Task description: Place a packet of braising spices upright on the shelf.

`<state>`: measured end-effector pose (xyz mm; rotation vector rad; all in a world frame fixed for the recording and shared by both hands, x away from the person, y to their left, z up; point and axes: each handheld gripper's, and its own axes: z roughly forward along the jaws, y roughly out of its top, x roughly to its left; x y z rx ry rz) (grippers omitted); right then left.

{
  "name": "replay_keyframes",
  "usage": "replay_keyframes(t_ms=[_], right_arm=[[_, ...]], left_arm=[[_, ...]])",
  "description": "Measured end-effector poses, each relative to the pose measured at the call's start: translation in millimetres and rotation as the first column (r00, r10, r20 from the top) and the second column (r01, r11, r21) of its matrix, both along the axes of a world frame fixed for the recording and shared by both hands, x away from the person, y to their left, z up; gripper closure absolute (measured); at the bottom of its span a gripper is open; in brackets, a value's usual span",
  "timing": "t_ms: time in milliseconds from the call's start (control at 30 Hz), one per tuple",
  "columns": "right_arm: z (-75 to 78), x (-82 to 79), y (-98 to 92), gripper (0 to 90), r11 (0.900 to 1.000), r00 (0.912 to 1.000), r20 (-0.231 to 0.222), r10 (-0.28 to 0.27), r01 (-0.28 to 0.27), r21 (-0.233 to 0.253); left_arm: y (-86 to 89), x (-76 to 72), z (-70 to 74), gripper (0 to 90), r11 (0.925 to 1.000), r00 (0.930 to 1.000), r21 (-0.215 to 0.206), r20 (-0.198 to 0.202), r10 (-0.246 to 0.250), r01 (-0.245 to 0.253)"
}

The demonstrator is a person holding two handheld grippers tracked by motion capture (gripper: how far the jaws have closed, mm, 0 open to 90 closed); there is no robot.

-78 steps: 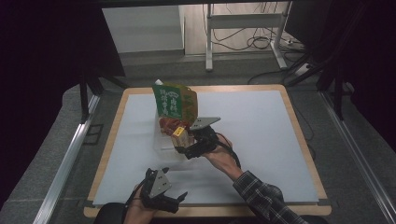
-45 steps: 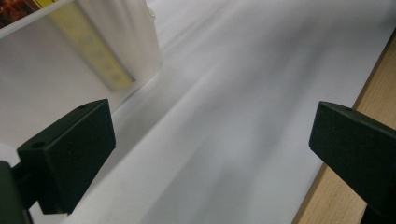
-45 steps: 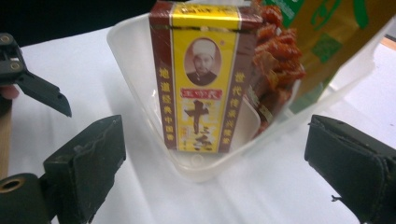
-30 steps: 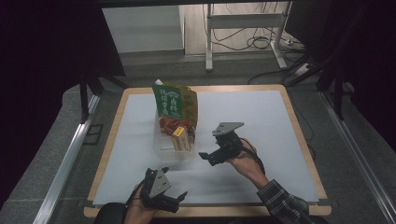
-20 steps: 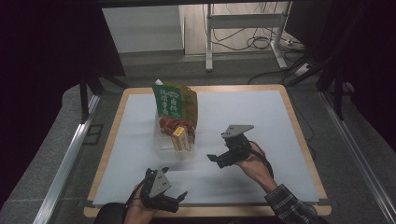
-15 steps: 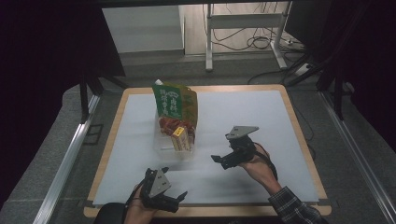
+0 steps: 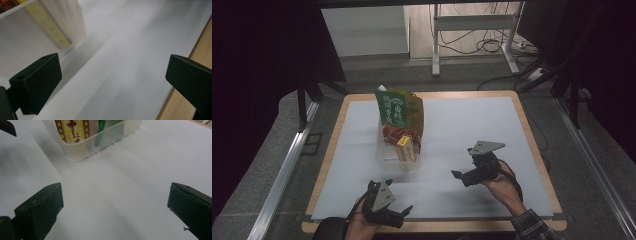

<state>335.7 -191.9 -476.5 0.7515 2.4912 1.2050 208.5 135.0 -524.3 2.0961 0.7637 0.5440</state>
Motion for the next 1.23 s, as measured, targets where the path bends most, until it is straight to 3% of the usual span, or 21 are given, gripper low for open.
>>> replay_keyframes(t_ms=[733,1067,1233], right_arm=[[-11.9,-27.5,-39.4,0.0,0.997,0.9983,0.023,-0.054,0.055,-0.045],[-22.1,-35.6,-53.3,0.0,0.994,0.9973,0.006,-0.073,0.073,-0.081],[-25.7,-33.7,-56.7,0.2,0.995,0.9955,-0.029,-0.09,0.088,-0.047]], left_arm=[[-0.3,0.8,-1.7,0.1,1.0,1.0,0.005,-0.006,0.002,-0.002],[-0.9,1.6,-3.0,0.1,0.9998,0.9999,0.02,-0.013,0.001,0.0],[-1.0,2.1,-2.7,0.1,0.9999,0.9999,0.013,-0.009,0.006,-0.006]])
